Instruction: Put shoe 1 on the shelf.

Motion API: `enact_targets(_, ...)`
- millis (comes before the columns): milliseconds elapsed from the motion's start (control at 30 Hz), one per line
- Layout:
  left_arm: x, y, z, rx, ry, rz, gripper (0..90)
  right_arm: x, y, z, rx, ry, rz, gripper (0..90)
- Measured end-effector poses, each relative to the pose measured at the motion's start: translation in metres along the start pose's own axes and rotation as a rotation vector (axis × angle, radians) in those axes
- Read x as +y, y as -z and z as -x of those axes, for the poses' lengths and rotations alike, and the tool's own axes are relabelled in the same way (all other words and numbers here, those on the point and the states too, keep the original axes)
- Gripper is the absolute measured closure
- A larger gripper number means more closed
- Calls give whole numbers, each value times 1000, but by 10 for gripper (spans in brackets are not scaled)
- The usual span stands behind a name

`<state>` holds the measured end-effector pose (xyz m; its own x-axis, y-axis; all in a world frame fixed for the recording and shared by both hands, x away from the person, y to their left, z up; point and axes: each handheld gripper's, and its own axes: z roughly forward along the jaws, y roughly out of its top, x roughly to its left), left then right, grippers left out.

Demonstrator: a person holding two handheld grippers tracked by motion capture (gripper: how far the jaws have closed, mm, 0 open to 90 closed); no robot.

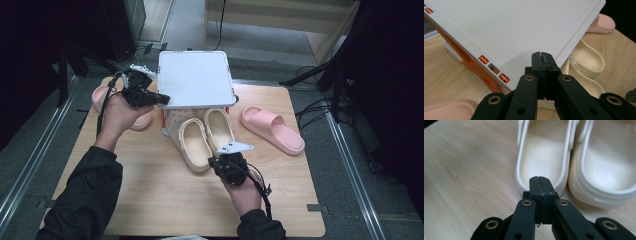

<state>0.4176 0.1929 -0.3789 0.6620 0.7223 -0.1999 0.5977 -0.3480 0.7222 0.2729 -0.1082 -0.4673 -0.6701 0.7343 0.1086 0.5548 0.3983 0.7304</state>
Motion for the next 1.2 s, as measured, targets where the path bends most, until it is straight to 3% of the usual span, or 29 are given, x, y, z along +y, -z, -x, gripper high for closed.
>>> enact_targets(433, 0, 0, 1, 3, -4, -1, 894, -25, -9, -5, 16, 22, -46, 900)
enact_targets(867, 0, 0, 1, 3, -3, 0, 894, -24, -26, -10, 19, 43, -53, 900)
enact_targets(1200, 0, 0, 1, 1, -1, 0, 894, -18, -34, -6, 21, 3, -14, 900)
